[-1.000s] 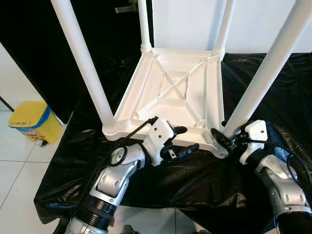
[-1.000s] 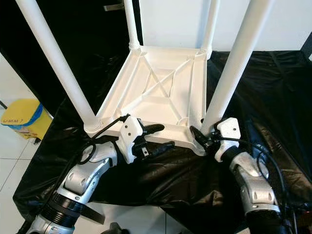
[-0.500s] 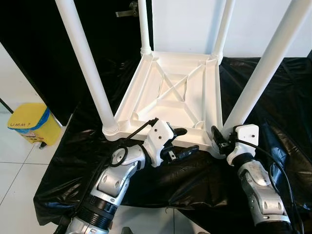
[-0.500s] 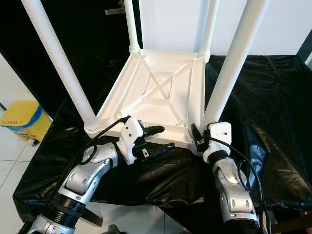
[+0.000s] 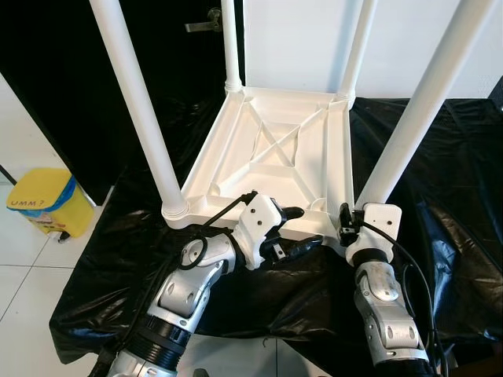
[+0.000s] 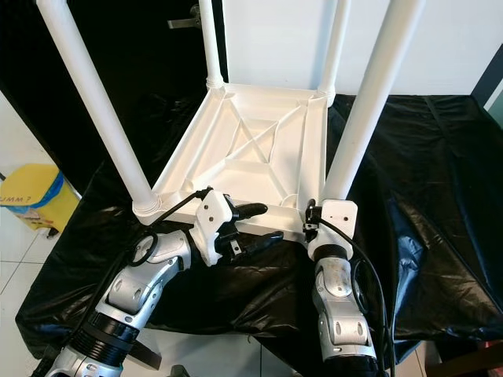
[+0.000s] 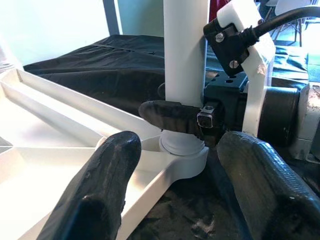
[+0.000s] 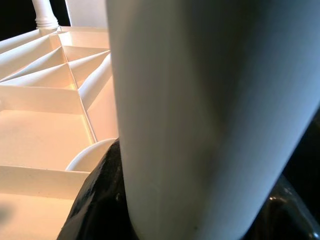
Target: Building children table
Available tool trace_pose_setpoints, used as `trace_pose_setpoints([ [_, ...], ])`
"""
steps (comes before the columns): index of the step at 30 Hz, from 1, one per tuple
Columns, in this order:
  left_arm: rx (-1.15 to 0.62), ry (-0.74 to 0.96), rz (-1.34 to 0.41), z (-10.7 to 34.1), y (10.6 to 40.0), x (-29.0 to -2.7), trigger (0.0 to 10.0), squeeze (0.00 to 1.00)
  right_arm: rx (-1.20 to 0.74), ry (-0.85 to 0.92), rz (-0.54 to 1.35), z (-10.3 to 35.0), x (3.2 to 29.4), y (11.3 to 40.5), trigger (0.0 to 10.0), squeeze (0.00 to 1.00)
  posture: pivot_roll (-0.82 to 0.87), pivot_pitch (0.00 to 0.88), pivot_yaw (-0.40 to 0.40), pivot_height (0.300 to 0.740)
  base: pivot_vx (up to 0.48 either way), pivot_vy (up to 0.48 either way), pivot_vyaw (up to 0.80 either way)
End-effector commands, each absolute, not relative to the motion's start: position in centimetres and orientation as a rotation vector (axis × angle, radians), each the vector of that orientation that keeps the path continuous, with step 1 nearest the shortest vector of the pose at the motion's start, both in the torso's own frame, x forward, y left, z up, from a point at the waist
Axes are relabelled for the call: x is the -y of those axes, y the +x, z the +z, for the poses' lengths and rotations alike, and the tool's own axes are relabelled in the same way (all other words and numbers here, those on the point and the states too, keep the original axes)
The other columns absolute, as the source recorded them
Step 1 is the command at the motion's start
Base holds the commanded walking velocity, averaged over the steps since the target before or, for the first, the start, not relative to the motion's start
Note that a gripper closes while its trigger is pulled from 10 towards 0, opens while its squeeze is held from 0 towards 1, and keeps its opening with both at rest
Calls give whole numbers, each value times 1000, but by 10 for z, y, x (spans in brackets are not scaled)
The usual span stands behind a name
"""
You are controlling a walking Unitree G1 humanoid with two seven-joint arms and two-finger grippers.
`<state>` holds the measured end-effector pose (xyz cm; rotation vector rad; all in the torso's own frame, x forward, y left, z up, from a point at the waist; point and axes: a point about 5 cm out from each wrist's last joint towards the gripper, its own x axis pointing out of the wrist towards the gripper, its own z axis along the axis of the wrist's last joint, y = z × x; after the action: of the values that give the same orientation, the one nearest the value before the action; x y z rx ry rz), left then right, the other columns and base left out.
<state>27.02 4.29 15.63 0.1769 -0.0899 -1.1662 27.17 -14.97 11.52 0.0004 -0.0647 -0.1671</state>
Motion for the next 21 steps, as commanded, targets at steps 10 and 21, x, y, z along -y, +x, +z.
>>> trace_pose_setpoints([
  [10, 96, 185, -1128, 156, 275, -42, 10000, 0, 15, -24, -159, 105, 147, 270, 10000, 0, -104, 0, 21, 740, 0, 0, 0],
  [21, 100, 183, -1138, 157, 274, -40, 10000, 0, 89, -14, -58, 116, 155, 270, 10000, 1000, -118, 7, 23, 740, 0, 0, 0],
])
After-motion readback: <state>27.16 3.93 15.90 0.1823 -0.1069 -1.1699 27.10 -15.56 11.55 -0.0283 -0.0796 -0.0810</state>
